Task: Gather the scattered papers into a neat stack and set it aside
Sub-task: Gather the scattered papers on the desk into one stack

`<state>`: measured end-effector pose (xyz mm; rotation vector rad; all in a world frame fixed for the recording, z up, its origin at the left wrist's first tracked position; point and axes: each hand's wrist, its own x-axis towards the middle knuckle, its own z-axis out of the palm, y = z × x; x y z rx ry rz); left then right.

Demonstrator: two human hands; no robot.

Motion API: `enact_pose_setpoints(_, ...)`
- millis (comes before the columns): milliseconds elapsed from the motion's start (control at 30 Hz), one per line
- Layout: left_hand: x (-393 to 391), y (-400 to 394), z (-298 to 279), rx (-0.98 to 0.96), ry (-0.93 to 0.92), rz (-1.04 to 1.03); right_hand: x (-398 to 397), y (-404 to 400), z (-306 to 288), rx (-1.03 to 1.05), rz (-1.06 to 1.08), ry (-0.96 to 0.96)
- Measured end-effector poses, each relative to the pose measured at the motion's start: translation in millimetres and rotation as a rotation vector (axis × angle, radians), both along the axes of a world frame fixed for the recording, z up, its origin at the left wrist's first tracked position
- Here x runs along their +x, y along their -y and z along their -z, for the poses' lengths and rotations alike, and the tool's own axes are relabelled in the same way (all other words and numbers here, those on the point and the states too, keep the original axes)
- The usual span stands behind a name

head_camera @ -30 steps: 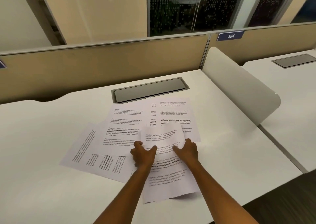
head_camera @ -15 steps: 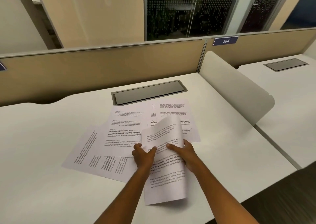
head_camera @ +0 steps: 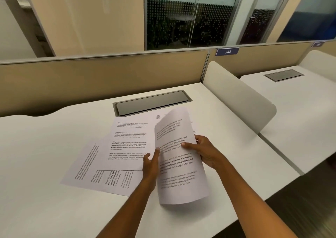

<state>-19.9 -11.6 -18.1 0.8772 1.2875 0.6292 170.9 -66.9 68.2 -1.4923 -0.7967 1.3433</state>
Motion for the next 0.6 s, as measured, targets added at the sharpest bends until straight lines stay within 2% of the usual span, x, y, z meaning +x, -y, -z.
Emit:
enact_pose_setpoints(100, -1, -3, -12, -0.102, 0.243, 0.064, 8, -3, -6, 0.018, 0.069, 0.028)
enact_pose_setpoints(233, -1, -12, -14, 0.007, 0.346, 0.037, 26, -6, -5, 0.014, 0.186, 0.116)
enact_pose_setpoints(333, 2, -23, -14, 0.012, 0.295, -0.001, 36, -6, 3, -0.008, 0.247, 0.17)
enact_pose_setpoints(600, 37, -55, -4, 0.164, -0.092, 0.023, 67, -32, 43, -0.179, 0.278, 0.287)
